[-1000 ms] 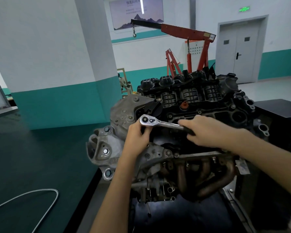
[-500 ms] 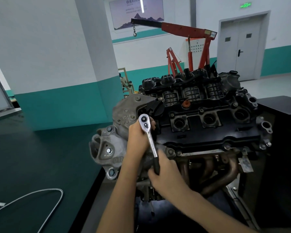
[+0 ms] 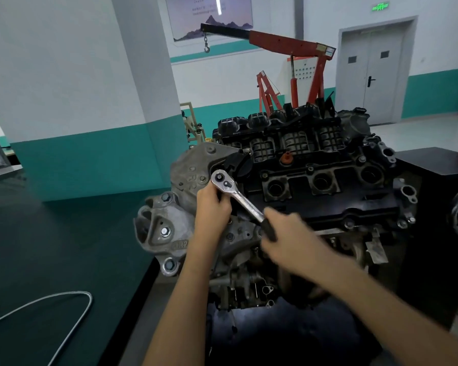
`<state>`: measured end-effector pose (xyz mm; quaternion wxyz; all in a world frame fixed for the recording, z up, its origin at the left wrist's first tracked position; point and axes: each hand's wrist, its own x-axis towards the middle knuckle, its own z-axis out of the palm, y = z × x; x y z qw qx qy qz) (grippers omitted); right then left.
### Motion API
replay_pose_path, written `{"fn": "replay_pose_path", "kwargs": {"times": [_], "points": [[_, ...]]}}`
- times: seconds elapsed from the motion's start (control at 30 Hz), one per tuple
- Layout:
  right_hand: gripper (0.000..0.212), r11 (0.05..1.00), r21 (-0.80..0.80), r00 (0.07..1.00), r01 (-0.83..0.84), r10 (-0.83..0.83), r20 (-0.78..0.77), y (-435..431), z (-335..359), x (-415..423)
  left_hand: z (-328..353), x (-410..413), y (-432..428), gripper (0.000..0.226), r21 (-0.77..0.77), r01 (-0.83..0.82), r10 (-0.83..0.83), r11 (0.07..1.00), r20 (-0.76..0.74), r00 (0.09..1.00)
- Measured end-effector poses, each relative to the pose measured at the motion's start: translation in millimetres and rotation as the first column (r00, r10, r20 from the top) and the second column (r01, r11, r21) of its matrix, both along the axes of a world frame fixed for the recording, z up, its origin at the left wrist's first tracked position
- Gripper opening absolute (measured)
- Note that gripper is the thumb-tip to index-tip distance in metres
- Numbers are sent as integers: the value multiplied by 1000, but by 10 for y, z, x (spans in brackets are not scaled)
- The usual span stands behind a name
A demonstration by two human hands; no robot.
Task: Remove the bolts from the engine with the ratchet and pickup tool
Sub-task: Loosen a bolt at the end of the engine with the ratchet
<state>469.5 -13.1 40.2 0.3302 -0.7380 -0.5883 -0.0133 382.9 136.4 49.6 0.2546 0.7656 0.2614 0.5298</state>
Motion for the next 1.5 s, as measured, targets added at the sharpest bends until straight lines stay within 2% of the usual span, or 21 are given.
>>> {"fn": "replay_pose_path", "kwargs": {"times": [0.03,0.1,0.17,0.23,0.3,0.37,0.47,0.57,0.63,0.7,0.73,0.8,0.87,0.97,1.07,1.17,1.23,1.3,1.37,1.43,1.5], "points": [[20,998,31,987,-49,53,-153,43,-152,-202,2,7,-8,21,-10,13,-13,1000,14,1000],[18,991,118,943,-70,105,-317,166,-366,-525,11,5,-26,32,-31,24,-23,999,17,1000],[18,986,157,920,-62,117,-374,225,-436,-622,7,-4,-34,34,-27,35,-35,999,9,999],[20,989,124,933,-81,119,-339,172,-386,-467,3,-31,-36,34,9,73,-73,997,12,997],[20,991,45,967,-124,130,-220,59,-250,-161,9,-59,-45,32,64,139,-140,988,3,990],[17,993,-60,994,-103,105,26,-15,10,203,33,-81,-53,28,110,205,-204,973,-21,979],[22,991,-131,894,13,47,446,-1,512,636,47,-84,-39,20,101,218,-214,971,-56,975],[19,996,-78,862,49,-3,507,26,634,677,4,-48,-27,20,34,134,-132,990,-60,990],[21,996,-15,906,89,-75,417,-4,415,501,-21,-23,2,17,3,46,-46,999,-36,998],[26,999,-2,990,38,-37,135,-20,92,177,-20,-7,7,16,-26,18,-18,1000,-17,1000],[22,1000,2,999,-20,20,-37,1,-62,-9,-13,-2,1,20,-28,32,-32,999,0,1000],[16,993,68,951,-96,111,-289,86,-279,-355,5,-2,-31,30,-19,51,-51,999,30,998],[17,990,110,927,-92,126,-354,164,-367,-487,7,-7,-54,31,-17,54,-53,998,31,998],[18,995,38,969,-98,104,-226,93,-228,-202,5,-48,-4,24,15,55,-55,998,-33,998],[19,994,-100,987,-46,61,146,-36,140,330,69,-96,71,12,126,51,-27,991,-182,983],[32,989,-150,833,8,76,548,-11,577,714,108,-127,86,14,180,101,-45,978,-291,956],[37,992,-123,777,22,60,626,40,691,808,78,-130,58,18,192,50,16,980,-327,945],[31,997,-64,807,42,4,590,24,570,739,33,-111,32,21,218,-47,118,975,-322,939],[21,999,-9,901,54,-45,431,-37,265,544,-8,-92,1,18,222,-130,193,966,-287,938],[21,1000,4,997,-3,2,82,-70,-52,235,-14,-72,-13,20,213,-163,223,963,-293,930],[19,996,63,975,-68,80,-208,3,-309,-145,-9,-55,3,24,211,-179,241,961,-323,915]]}}
